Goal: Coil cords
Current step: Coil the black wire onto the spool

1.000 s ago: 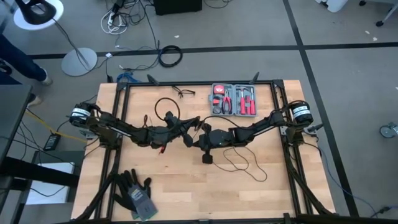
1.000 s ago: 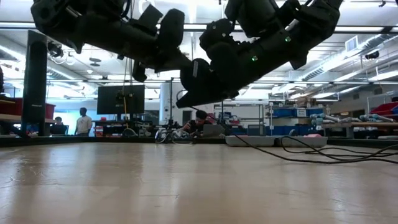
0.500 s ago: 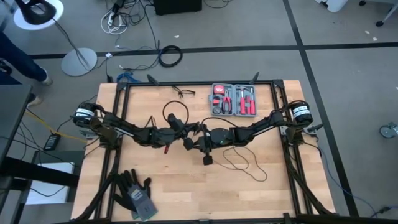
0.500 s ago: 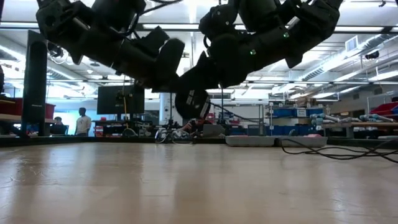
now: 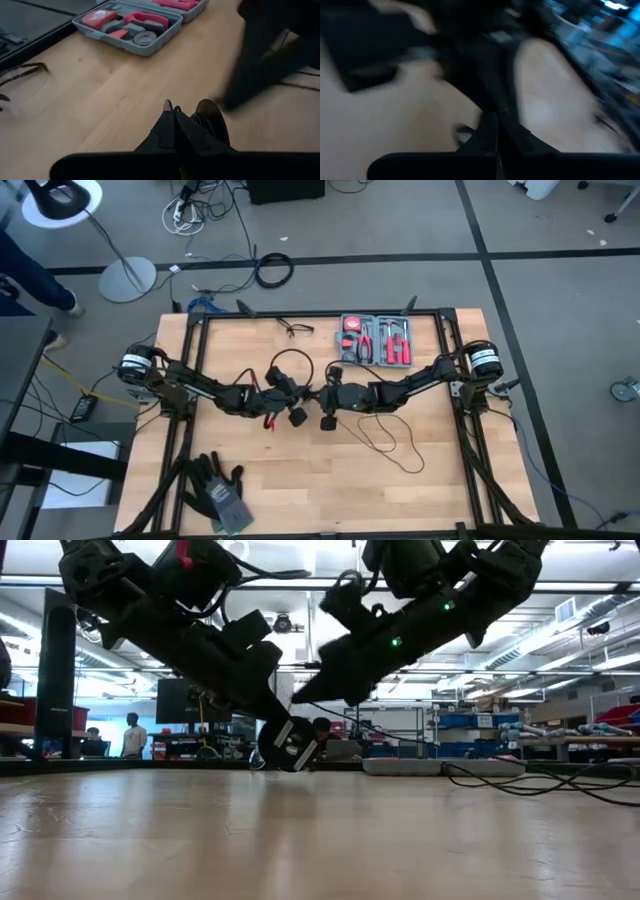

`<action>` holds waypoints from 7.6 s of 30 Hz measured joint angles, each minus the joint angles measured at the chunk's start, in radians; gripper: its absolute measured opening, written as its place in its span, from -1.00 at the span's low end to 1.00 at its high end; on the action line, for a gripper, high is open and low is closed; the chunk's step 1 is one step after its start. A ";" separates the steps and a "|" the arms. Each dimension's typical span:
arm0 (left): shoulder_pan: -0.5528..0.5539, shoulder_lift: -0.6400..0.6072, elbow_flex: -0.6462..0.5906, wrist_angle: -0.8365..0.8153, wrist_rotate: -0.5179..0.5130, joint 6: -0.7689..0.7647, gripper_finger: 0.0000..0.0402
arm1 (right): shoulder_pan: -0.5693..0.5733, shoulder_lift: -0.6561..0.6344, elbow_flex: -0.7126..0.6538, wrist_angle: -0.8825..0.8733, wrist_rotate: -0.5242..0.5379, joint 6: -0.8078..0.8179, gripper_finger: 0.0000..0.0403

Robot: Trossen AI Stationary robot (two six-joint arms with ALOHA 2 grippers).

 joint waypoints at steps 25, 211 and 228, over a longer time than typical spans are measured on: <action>-0.012 -0.078 -0.502 1.016 -0.036 -0.137 -1.00 | 0.024 -0.052 -0.196 -0.092 -0.008 0.391 -0.74; -0.048 -0.074 -0.492 1.081 -0.079 0.035 -1.00 | 0.036 -0.451 -0.469 0.174 0.010 0.518 0.09; -0.048 -0.073 -0.491 1.126 0.064 0.160 -1.00 | -0.043 0.108 -0.106 0.411 -0.151 0.413 -0.20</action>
